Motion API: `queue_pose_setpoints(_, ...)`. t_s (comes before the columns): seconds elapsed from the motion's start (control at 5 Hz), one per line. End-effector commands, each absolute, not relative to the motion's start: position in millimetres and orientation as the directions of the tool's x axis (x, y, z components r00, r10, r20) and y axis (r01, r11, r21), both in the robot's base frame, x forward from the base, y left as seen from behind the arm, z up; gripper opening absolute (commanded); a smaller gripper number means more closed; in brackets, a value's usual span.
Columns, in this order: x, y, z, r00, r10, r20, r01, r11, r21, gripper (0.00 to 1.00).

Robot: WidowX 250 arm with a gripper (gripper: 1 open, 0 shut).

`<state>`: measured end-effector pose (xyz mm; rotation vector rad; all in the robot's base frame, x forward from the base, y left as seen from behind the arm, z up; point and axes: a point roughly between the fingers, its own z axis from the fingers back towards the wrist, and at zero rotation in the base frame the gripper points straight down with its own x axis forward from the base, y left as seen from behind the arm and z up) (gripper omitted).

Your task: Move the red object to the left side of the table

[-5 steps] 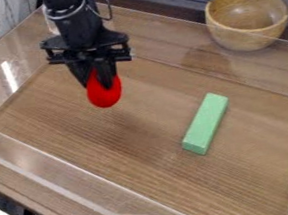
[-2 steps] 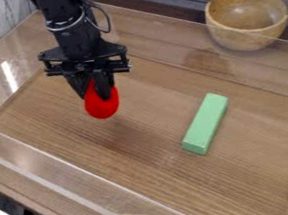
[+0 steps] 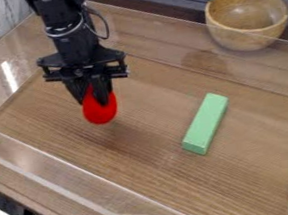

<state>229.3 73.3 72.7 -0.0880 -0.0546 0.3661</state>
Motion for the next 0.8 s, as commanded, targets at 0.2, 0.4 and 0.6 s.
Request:
queue_pose_setpoints(0.2, 231.4, 79.2, 71.0, 0.922, 0.385, 0.042, -0.38, 0.921, -0.088, 0.0)
queue_pose_setpoints(0.4, 231.7, 89.3, 67.2, 0.918, 0.393, 0.048, -0.388, 0.918, -0.081, 0.0)
queue_pose_setpoints(0.6, 231.7, 97.2, 62.3, 0.914, 0.401, 0.051, -0.397, 0.915, -0.075, 0.0)
